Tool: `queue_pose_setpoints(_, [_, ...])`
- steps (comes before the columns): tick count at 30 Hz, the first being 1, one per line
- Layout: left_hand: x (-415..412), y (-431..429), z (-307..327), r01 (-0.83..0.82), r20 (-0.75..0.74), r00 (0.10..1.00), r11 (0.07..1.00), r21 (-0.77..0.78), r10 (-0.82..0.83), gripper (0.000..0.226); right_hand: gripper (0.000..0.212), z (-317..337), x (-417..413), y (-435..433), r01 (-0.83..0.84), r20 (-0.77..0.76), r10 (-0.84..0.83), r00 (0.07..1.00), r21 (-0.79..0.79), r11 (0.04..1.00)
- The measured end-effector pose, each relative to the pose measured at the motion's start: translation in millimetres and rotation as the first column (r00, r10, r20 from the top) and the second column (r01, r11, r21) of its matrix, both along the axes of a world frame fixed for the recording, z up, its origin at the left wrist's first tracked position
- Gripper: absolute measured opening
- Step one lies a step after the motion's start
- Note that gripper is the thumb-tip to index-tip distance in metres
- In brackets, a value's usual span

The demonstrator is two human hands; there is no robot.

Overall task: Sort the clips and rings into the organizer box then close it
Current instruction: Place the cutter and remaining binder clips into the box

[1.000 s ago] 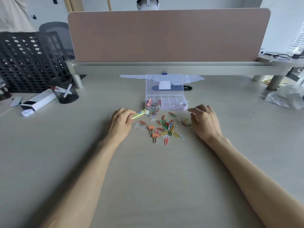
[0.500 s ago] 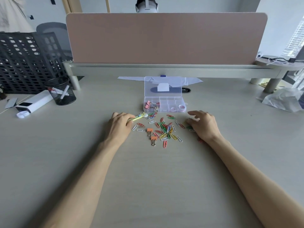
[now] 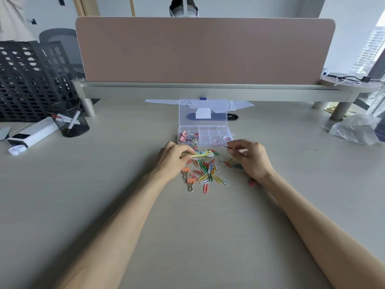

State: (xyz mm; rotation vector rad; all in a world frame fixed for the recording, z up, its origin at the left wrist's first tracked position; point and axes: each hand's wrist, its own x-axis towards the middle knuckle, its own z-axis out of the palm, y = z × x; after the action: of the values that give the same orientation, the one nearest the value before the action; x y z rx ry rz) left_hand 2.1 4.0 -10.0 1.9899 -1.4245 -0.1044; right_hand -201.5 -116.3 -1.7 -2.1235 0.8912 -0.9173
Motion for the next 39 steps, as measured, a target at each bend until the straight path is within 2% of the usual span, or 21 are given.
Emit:
queue_pose_setpoints(3, [-2,-15,5,0.039,-0.016,0.999,0.997,-0.065,-0.041,0.017,0.018,8,14,-5,-0.028,0.024,0.029,0.999,-0.056,0.998])
queue_pose_setpoints(7, [21,-32,7,-0.067,-0.009,0.998,0.980,-0.189,0.066,0.017,0.020,19,48,-20,-0.074,-0.004,0.074,0.997,-0.098,0.992])
queue_pose_setpoints(9, [33,-44,4,-0.117,0.016,0.993,0.983,-0.138,0.120,0.021,0.020,22,67,-30,-0.099,-0.061,0.091,0.994,-0.157,0.983])
queue_pose_setpoints(12, [45,-58,0,-0.139,-0.026,0.990,0.990,-0.010,0.139,0.032,0.021,23,96,-45,-0.144,-0.162,0.111,0.980,-0.206,0.968])
queue_pose_setpoints(15, [51,-63,-5,-0.105,-0.041,0.994,0.994,0.010,0.105,0.038,0.022,22,118,-55,-0.174,-0.208,0.127,0.970,-0.224,0.959])
queue_pose_setpoints(20, [54,-54,-13,-0.078,0.014,0.997,0.997,-0.010,0.078,0.038,0.018,25,134,-57,-0.182,-0.131,0.158,0.979,-0.204,0.962])
queue_pose_setpoints(26, [52,-39,-13,-0.083,0.000,0.997,0.996,-0.041,0.083,0.034,0.012,34,137,-47,-0.177,0.000,0.177,0.984,-0.069,0.982])
queue_pose_setpoints(30, [52,-44,-3,-0.148,-0.094,0.985,0.988,-0.033,0.144,0.033,0.011,33,136,-44,-0.198,0.000,0.198,0.980,-0.017,0.980])
queue_pose_setpoints(33, [53,-50,-2,-0.134,-0.097,0.986,0.991,0.005,0.133,0.034,0.011,36,136,-45,-0.200,0.007,0.200,0.980,-0.011,0.980])
queue_pose_setpoints(39, [57,-52,-9,-0.151,-0.093,0.985,0.988,-0.030,0.147,0.034,0.016,36,142,-48,-0.309,-0.139,0.291,0.946,-0.126,0.943])
